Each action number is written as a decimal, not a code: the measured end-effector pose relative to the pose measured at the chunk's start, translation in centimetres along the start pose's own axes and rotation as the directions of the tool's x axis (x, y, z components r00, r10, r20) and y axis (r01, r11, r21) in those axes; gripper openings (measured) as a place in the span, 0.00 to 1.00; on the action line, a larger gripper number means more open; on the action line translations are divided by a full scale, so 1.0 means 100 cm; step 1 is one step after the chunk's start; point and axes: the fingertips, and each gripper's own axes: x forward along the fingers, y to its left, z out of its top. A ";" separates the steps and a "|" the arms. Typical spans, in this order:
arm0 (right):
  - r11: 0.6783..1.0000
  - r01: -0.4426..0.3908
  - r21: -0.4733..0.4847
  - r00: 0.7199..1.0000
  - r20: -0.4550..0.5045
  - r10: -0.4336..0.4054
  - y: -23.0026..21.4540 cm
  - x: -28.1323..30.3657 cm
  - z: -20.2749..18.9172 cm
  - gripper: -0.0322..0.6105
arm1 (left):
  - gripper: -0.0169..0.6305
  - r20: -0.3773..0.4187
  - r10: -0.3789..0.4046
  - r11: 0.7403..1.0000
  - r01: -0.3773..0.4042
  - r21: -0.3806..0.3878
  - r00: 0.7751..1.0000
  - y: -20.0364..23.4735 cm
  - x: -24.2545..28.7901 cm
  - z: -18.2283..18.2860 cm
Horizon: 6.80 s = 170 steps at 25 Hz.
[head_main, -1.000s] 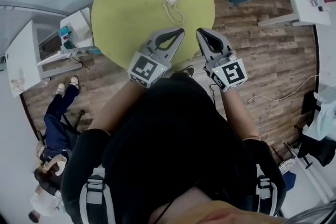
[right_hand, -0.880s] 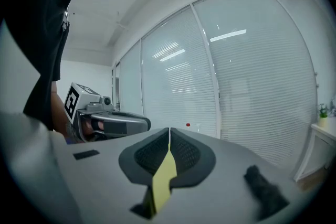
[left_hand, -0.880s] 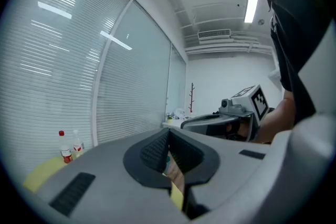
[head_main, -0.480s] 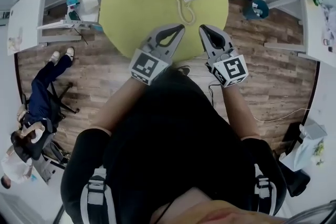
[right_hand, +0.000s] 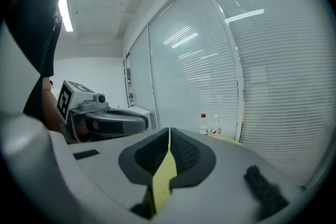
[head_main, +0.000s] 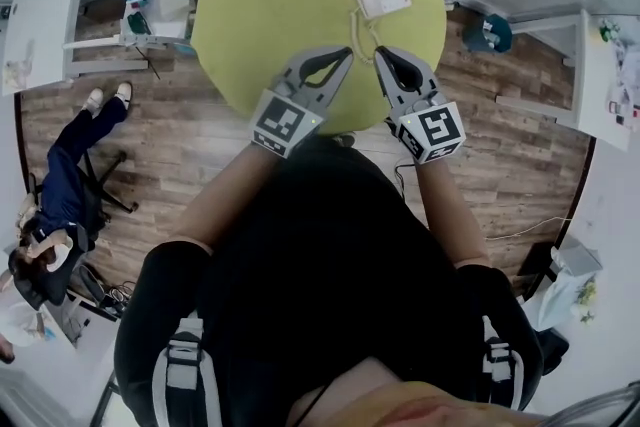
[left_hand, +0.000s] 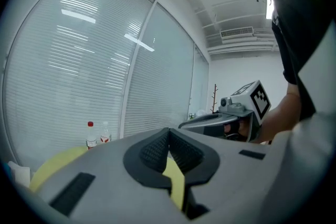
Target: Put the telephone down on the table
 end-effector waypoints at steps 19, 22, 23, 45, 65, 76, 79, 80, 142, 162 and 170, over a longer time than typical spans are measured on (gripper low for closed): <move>0.998 0.050 0.032 0.963 -0.265 -0.039 -0.091 0.115 -0.056 0.08 | 0.04 -0.023 0.064 0.996 -0.065 -0.061 0.998 0.108 0.063 -0.038; 0.999 0.029 0.034 0.948 -0.317 -0.017 -0.109 0.130 -0.072 0.08 | 0.04 -0.028 0.114 0.990 -0.116 -0.078 0.993 0.127 0.076 -0.047; 0.999 0.020 0.035 0.942 -0.336 -0.007 -0.114 0.135 -0.078 0.08 | 0.04 -0.031 0.127 0.988 -0.129 -0.081 0.991 0.132 0.079 -0.050; 0.997 0.073 -0.003 0.787 -0.615 -0.059 -0.205 0.220 -0.219 0.40 | 0.04 -0.100 0.335 0.922 -0.348 -0.169 0.937 0.182 0.152 -0.147; 0.986 0.167 0.016 0.723 -0.682 -0.111 -0.216 0.249 -0.258 0.41 | 0.04 -0.107 0.366 0.903 -0.381 -0.200 0.924 0.197 0.147 -0.170; 0.977 0.207 0.044 0.725 -0.678 -0.123 -0.211 0.243 -0.239 0.39 | 0.04 -0.083 0.377 0.903 -0.386 -0.190 0.923 0.199 0.126 -0.156; 0.976 0.213 0.053 0.729 -0.673 -0.123 -0.206 0.238 -0.231 0.39 | 0.04 -0.071 0.385 0.902 -0.391 -0.182 0.920 0.199 0.118 -0.146; 0.975 0.215 0.059 0.732 -0.671 -0.121 -0.203 0.236 -0.228 0.39 | 0.04 -0.068 0.386 0.902 -0.392 -0.180 0.920 0.199 0.115 -0.143; 0.990 0.050 0.135 0.710 -0.702 0.060 0.069 0.345 -0.242 0.39 | 0.04 -0.230 0.525 0.794 -0.569 -0.214 0.820 0.287 -0.102 -0.238; 0.995 0.017 0.096 0.689 -0.723 0.058 0.097 0.374 -0.286 0.39 | 0.04 -0.280 0.579 0.733 -0.639 -0.233 0.766 0.313 -0.128 -0.285; 0.995 -0.004 0.102 0.709 -0.701 0.075 0.100 0.370 -0.265 0.43 | 0.04 -0.257 0.593 0.731 -0.644 -0.227 0.763 0.313 -0.138 -0.268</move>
